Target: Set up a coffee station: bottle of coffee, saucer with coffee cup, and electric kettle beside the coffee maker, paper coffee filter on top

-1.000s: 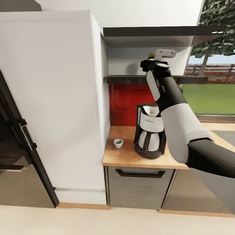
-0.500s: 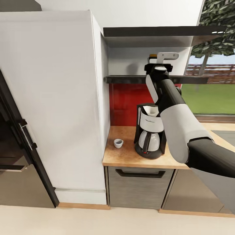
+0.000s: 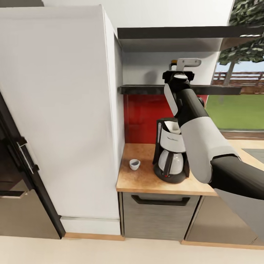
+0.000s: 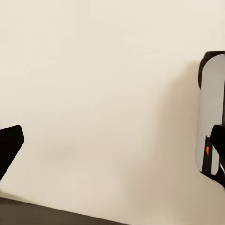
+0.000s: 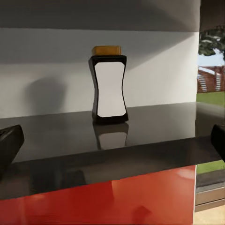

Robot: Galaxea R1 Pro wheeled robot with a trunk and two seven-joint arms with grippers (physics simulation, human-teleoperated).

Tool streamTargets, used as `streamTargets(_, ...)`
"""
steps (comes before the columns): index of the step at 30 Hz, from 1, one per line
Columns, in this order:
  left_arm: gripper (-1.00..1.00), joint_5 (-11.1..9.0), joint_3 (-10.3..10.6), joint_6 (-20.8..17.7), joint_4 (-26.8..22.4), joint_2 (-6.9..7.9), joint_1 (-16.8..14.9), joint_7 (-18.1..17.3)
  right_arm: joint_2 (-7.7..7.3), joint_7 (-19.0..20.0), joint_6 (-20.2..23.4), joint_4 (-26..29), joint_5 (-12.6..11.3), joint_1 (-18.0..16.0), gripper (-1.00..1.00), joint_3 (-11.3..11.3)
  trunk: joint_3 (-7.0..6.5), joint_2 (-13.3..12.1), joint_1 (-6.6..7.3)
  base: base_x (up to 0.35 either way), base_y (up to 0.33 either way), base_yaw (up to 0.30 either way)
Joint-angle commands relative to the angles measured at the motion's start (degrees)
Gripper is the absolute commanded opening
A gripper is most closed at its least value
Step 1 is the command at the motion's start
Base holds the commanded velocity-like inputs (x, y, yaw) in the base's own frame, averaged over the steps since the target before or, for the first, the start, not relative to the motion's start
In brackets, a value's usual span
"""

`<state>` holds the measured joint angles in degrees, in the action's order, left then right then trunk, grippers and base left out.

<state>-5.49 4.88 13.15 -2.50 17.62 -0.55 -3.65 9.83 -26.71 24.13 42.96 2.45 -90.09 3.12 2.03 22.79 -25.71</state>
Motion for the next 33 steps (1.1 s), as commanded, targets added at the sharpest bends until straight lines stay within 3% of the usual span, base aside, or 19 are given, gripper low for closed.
streamTargets(1, 1.0, -0.6, 0.5, 0.0, 0.1, 0.01, -0.1, -0.2, -0.02, -0.2, 0.5, 0.0, 0.3, -0.1, 1.0, 0.1, 0.13, 0.1, -0.07, 0.315, 0.074, 0.0)
streamTargets(13, 1.0, -0.4, 1.1, 0.1, 0.0, -0.3, -0.1, 0.8, -0.08, -0.2, 0.5, 0.5, 0.3, -0.1, 1.0, 0.1, 0.13, 0.1, -0.07, 0.291, 0.016, 0.0)
streamTargets(33, 1.0, -0.2, 1.0, -0.1, 0.1, -0.48, -0.1, 1.1, -0.12, -0.2, 0.6, 0.8, 0.4, -0.1, 1.0, 0.0, 0.13, 0.1, -0.07, 0.015, 0.0, 0.0)
